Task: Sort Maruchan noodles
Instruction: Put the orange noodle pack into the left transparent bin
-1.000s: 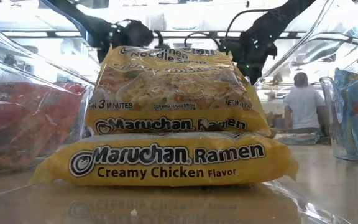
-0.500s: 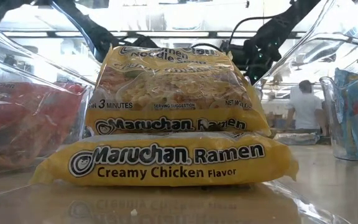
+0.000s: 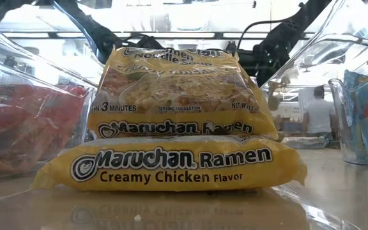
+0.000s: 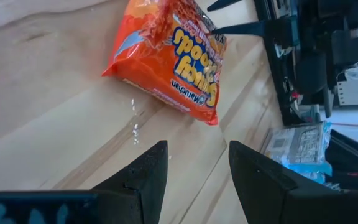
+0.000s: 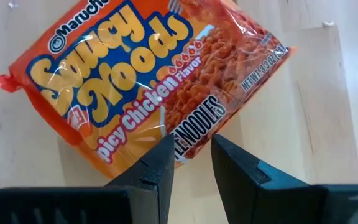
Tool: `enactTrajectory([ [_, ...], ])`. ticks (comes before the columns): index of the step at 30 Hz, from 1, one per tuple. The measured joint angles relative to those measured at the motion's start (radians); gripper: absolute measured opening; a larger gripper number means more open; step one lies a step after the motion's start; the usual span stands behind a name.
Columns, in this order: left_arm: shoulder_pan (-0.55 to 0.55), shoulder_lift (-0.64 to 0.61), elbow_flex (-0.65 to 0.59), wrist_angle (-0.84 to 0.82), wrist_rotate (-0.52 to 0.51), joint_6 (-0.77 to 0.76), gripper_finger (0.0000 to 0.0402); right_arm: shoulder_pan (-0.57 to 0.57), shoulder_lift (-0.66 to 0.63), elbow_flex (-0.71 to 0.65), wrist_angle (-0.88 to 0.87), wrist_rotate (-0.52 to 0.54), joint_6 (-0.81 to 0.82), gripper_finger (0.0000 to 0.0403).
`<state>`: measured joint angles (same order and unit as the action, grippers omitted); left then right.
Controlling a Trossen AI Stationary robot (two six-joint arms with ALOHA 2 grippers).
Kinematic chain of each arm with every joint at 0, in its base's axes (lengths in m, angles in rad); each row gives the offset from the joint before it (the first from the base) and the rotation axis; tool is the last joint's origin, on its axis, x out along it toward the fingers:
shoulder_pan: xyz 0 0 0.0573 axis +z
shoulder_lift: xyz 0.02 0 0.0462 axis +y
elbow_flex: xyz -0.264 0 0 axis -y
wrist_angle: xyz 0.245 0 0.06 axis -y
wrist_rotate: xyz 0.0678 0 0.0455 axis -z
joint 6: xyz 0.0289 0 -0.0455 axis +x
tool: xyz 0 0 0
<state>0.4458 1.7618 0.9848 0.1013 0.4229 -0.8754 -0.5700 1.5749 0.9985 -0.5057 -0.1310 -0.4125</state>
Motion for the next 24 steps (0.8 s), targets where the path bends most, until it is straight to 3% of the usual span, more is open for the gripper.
enactTrajectory([
  [16,-0.009,0.023,0.0,0.027,-0.059,-0.075,0.0153,0.003,-0.003,-0.104,0.133,-0.029,0.197,0.0098],
  [24,-0.009,0.103,0.0,0.155,-0.084,-0.116,0.0153,0.022,-0.001,-0.118,0.207,-0.034,0.247,0.0098],
])
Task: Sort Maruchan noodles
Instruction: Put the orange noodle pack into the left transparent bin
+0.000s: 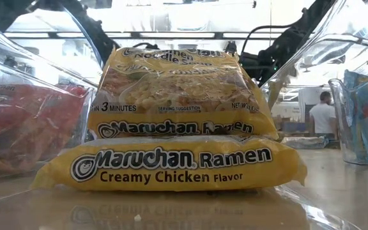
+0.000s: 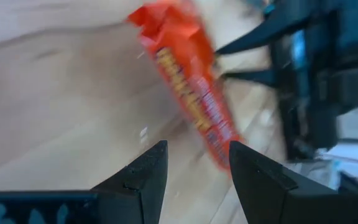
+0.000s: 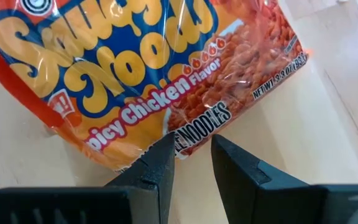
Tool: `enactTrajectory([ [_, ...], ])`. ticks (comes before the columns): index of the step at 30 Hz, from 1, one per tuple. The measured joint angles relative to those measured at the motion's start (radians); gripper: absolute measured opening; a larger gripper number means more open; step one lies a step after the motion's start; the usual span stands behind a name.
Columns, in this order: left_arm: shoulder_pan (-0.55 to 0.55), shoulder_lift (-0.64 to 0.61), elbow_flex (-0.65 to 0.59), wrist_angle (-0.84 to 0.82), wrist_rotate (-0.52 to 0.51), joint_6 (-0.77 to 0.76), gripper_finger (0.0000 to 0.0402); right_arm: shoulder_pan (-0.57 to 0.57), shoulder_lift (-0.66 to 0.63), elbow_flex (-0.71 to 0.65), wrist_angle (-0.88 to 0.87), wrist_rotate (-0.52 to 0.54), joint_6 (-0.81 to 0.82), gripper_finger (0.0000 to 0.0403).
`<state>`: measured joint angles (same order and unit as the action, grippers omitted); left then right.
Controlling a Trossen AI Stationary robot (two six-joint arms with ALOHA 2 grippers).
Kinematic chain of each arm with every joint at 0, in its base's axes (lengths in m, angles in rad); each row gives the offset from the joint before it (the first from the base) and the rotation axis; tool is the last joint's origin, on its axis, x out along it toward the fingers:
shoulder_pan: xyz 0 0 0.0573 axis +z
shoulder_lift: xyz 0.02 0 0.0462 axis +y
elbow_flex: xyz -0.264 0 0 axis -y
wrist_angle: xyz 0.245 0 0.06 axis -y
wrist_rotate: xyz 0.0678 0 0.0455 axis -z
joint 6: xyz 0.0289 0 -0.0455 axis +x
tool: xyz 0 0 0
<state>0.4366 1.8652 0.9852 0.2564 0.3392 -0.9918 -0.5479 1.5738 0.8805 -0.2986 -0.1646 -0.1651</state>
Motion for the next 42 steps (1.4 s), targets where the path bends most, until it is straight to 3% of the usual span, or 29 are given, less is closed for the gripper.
enactTrajectory([
  [18,0.0,0.102,0.001,0.212,-0.016,-0.07,0.0153,0.048,0.001,-0.014,0.046,0.0,0.053,0.0098],
  [37,-0.015,0.2,0.122,0.214,0.028,-0.055,0.0152,0.097,0.001,-0.014,0.051,0.001,0.087,0.0098],
  [42,-0.015,0.209,0.133,0.185,0.035,-0.054,0.0123,0.099,0.001,-0.014,0.053,0.0,0.09,0.0098],
])
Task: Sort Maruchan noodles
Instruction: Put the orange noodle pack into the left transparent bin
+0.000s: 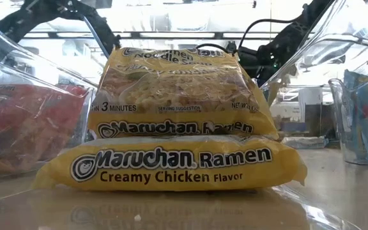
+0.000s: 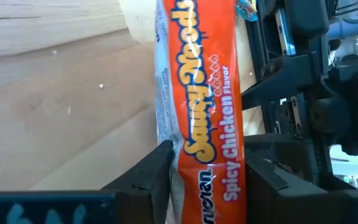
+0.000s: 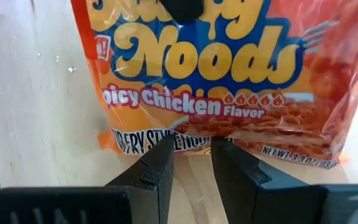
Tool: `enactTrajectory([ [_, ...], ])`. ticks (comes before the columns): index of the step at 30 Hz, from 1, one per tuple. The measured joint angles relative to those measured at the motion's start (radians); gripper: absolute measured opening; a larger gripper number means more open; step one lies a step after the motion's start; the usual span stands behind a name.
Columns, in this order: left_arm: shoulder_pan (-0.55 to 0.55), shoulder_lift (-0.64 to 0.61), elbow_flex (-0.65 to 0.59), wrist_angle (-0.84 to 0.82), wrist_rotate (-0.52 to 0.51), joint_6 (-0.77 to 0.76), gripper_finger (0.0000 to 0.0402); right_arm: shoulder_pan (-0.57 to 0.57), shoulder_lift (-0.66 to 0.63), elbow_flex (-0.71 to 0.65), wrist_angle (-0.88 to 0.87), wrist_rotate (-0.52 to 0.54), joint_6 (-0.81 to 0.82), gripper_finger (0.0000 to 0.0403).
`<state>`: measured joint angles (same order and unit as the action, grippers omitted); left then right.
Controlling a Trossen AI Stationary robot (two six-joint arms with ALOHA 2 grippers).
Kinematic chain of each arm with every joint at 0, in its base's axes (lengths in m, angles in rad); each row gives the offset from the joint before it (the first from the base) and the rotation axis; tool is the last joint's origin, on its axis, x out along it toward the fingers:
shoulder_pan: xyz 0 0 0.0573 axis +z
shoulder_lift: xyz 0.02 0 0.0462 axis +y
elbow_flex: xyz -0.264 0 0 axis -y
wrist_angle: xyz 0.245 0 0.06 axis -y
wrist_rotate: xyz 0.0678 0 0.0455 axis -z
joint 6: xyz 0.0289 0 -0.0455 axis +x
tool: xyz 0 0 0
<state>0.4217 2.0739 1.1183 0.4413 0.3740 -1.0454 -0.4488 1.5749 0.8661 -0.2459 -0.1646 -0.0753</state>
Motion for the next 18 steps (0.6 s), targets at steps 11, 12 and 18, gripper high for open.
enactTrajectory([
  [11,-0.001,-0.002,-0.001,-0.002,0.067,-0.001,0.0107,-0.001,-0.034,0.005,-0.108,0.001,-0.016,0.0098],
  [12,0.0,-0.002,-0.002,-0.002,0.07,-0.002,0.0107,-0.001,-0.048,0.008,-0.127,0.002,-0.019,0.0098],
  [18,0.014,-0.022,-0.002,-0.015,0.089,0.022,0.0097,-0.001,-0.145,0.01,-0.165,0.002,-0.009,0.0098],
])
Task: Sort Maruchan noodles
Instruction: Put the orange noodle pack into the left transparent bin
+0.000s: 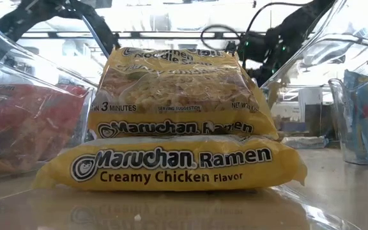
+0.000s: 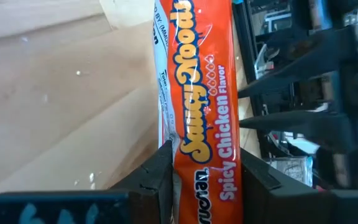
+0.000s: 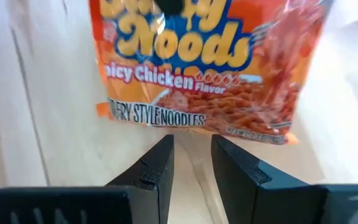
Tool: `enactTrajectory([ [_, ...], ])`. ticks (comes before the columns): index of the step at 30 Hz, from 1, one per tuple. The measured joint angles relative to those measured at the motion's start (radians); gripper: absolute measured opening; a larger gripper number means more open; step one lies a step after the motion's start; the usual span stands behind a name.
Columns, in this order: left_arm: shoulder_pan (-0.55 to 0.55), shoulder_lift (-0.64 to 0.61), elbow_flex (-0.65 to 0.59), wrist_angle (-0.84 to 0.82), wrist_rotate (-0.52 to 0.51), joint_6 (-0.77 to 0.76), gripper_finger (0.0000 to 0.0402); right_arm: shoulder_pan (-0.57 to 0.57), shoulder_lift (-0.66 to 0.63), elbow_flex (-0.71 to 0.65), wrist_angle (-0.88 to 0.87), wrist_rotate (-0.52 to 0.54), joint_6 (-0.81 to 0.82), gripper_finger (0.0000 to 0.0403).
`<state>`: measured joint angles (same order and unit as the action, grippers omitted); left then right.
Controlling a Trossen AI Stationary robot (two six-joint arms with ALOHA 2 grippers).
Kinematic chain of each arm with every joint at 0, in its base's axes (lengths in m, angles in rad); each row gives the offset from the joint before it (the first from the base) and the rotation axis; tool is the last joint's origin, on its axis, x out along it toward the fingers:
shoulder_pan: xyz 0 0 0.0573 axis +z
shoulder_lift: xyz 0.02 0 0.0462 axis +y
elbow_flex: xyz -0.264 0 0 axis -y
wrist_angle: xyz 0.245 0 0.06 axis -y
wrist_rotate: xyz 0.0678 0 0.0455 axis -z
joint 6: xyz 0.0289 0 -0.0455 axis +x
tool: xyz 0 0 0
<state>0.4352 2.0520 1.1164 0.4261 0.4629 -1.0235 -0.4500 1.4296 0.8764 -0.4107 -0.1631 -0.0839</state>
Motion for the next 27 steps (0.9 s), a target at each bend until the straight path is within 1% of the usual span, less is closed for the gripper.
enactTrajectory([
  [4,0.013,-0.022,-0.001,-0.037,0.016,0.042,0.0099,0.0,-0.053,0.0,0.001,0.001,0.018,0.0098],
  [9,0.037,-0.064,-0.001,-0.065,0.1,0.124,0.01,0.0,-0.095,0.0,0.001,0.006,0.021,0.0098],
  [13,0.041,-0.137,-0.001,-0.169,0.105,0.227,0.0099,0.0,-0.11,0.0,-0.002,0.007,0.013,0.0098],
  [16,0.04,-0.202,0.006,-0.283,0.106,0.313,0.0099,0.0,-0.118,0.0,-0.003,0.007,0.0,0.0098],
  [22,0.037,-0.344,0.04,-0.596,0.082,0.465,0.0099,0.0,-0.135,0.0,0.0,0.008,0.035,0.0098],
  [27,0.016,-0.51,0.046,-0.834,0.053,0.546,0.01,0.0,-0.132,0.0,0.001,0.008,0.093,0.0098],
])
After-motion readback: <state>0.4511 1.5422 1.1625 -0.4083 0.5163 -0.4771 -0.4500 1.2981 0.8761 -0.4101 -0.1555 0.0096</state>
